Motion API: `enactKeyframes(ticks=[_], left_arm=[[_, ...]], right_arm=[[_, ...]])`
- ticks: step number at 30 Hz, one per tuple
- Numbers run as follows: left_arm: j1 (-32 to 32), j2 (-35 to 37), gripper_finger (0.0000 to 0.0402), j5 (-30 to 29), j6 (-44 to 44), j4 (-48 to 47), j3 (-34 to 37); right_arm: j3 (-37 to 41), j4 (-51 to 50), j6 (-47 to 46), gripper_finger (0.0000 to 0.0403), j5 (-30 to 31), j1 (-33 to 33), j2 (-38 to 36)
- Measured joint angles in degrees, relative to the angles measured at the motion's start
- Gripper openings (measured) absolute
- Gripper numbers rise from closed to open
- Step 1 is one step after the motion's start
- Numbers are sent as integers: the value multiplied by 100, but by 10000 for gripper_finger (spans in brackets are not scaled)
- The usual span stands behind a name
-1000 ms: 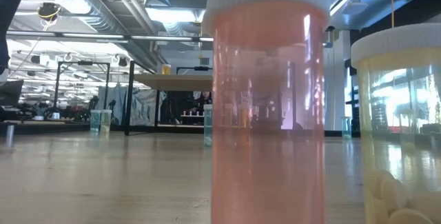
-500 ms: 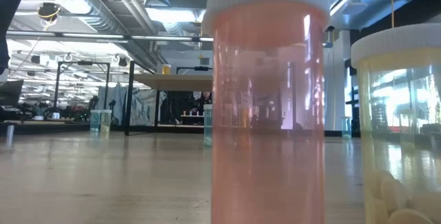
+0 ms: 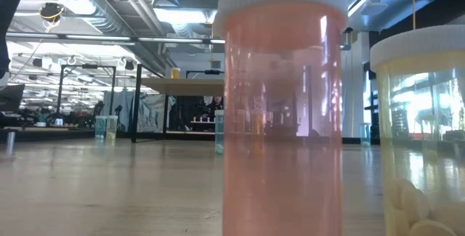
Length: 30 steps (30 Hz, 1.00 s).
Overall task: Pick and place medicine bottles onto shelf by color
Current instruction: Put the top right pink pill bottle on the shelf
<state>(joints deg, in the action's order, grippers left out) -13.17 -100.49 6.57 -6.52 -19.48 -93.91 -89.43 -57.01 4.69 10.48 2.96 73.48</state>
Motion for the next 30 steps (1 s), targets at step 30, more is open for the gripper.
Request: enactKeyframes(ticks=[30], left_arm=[[-704,1963,90,-1291,59,-1816,384]], right_arm=[[0,-157,-5,198,-4,0,-389]])
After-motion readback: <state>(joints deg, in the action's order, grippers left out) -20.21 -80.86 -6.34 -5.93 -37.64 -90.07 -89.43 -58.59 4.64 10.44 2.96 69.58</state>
